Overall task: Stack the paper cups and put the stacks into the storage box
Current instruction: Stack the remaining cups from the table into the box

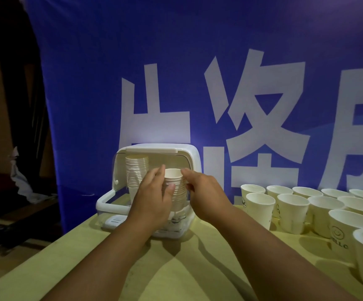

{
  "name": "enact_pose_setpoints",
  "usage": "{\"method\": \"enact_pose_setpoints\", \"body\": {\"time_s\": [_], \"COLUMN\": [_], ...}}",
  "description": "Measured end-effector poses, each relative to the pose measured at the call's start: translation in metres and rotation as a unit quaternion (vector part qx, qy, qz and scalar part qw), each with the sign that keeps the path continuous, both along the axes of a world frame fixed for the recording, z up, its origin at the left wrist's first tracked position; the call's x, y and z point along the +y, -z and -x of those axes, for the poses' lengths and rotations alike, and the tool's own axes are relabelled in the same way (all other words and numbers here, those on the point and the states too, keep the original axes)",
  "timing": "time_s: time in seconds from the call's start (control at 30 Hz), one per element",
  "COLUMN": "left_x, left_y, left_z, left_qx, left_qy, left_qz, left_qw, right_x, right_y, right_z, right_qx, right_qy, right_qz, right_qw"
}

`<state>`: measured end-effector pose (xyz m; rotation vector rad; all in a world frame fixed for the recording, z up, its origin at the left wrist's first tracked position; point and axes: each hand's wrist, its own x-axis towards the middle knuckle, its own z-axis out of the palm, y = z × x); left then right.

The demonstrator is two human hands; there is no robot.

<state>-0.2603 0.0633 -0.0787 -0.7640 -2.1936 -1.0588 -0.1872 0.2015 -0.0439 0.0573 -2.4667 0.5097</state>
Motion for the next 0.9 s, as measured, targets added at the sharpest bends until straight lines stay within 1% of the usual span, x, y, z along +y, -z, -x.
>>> {"method": "enact_pose_setpoints", "body": {"time_s": [0.07,0.17,0.23,0.3,0.43,0.5,0.6,0.67,0.73,0.8,0.9], "left_x": [-0.001,-0.003,-0.004,-0.004,0.002,0.010,0.027,0.039,0.052,0.068,0.095], "left_y": [0.000,0.000,-0.001,-0.003,-0.004,-0.002,0.001,0.007,0.013,0.022,0.034], "left_z": [0.000,-0.001,-0.004,-0.007,-0.017,-0.024,-0.038,-0.049,-0.061,-0.070,-0.074], "left_qx": [-0.006,-0.002,0.007,0.046,0.162,0.207,0.253,0.240,0.183,0.121,0.016], "left_qy": [-0.003,-0.001,-0.005,-0.027,-0.061,-0.050,-0.008,0.036,0.086,0.108,0.131], "left_qz": [0.008,0.008,0.005,0.006,-0.005,-0.018,0.002,0.025,0.057,0.092,0.128], "left_qw": [1.000,1.000,1.000,0.999,0.985,0.977,0.967,0.970,0.978,0.983,0.983], "right_x": [0.002,0.005,0.008,0.015,0.036,0.049,0.071,0.086,0.101,0.112,0.125], "right_y": [0.004,0.011,0.014,0.013,0.005,0.000,-0.007,-0.012,-0.016,-0.022,-0.026], "right_z": [0.004,0.010,0.012,0.012,0.007,0.002,-0.004,-0.008,-0.014,-0.021,-0.031], "right_qx": [0.004,0.031,0.046,0.050,0.051,0.050,0.013,-0.002,-0.015,-0.066,-0.176], "right_qy": [-0.002,-0.006,0.012,0.050,0.137,0.167,0.226,0.266,0.310,0.355,0.367], "right_qz": [0.000,0.039,0.062,0.079,0.093,0.105,0.110,0.123,0.136,0.137,0.110], "right_qw": [1.000,0.999,0.997,0.994,0.985,0.979,0.968,0.956,0.941,0.922,0.907]}}
